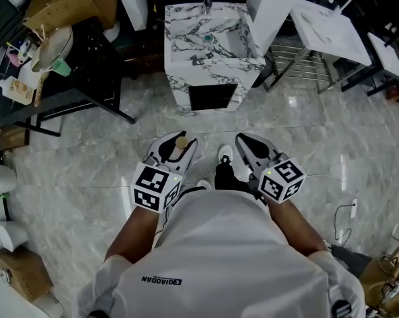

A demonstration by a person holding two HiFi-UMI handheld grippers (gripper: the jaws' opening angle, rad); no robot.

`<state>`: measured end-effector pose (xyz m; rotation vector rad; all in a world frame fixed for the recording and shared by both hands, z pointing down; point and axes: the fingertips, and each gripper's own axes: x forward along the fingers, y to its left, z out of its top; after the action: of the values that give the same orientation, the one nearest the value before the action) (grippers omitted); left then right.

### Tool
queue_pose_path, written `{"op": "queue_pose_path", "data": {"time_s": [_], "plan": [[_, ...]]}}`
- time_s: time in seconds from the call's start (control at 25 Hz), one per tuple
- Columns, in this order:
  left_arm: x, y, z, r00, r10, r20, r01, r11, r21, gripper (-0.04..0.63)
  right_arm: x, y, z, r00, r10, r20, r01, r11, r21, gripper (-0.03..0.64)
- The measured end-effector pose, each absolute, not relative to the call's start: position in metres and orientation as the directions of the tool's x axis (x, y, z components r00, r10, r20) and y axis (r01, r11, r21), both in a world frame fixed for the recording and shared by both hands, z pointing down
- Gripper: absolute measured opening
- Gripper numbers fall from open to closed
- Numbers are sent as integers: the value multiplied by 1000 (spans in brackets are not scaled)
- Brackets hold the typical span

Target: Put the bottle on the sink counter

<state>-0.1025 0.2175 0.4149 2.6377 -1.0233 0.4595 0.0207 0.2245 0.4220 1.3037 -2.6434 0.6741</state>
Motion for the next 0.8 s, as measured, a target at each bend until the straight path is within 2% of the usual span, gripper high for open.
{"op": "queue_pose_path", "data": {"time_s": [0.8], "plan": [[-82, 134, 414, 668, -616, 417, -715, -686, 133, 137, 45, 133, 429, -638, -711, 296, -761, 525, -381, 41]]}}
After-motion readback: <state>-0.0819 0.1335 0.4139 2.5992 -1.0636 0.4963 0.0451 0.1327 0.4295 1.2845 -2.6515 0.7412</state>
